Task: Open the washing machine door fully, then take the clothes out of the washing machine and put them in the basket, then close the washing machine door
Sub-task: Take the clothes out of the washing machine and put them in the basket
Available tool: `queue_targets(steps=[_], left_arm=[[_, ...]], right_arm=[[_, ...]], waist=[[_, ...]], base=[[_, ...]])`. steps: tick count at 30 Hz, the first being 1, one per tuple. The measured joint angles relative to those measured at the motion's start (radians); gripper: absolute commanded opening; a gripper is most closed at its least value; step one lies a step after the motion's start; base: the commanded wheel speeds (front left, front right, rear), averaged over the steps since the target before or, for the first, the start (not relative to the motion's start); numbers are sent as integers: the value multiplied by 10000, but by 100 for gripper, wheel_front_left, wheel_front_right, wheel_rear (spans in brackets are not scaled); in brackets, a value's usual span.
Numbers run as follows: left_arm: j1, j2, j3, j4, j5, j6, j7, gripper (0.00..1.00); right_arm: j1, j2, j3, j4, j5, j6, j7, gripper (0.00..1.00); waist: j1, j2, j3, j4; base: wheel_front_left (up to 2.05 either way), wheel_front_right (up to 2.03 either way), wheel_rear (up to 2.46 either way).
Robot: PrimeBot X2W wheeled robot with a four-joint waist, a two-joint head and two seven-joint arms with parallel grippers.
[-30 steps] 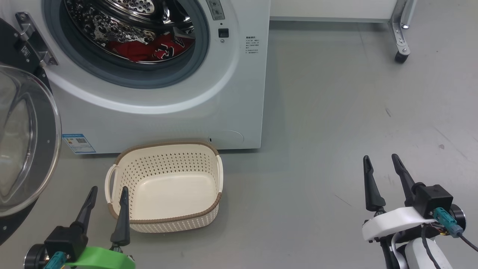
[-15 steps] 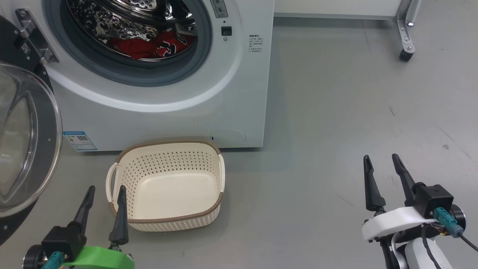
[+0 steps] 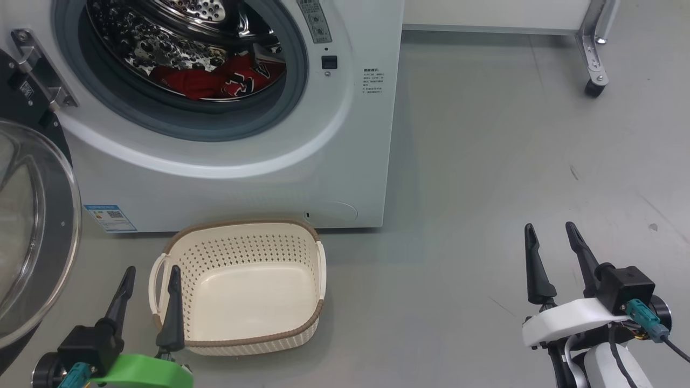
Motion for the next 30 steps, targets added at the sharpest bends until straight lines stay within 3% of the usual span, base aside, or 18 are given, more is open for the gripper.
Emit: queue_targets(steps=[15, 30], left_arm=[[-8, 0, 42, -169, 35, 219, 0, 100], [-5, 0, -144, -105, -184, 207, 0, 100]], right_arm=[[-3, 0, 29, -75, 52, -2, 0, 100], [-4, 0, 94, -56, 54, 0, 0, 100]], waist=[[0, 0, 139, 28], [0, 0, 98, 37]], base=[[120, -120, 0], [60, -60, 0]])
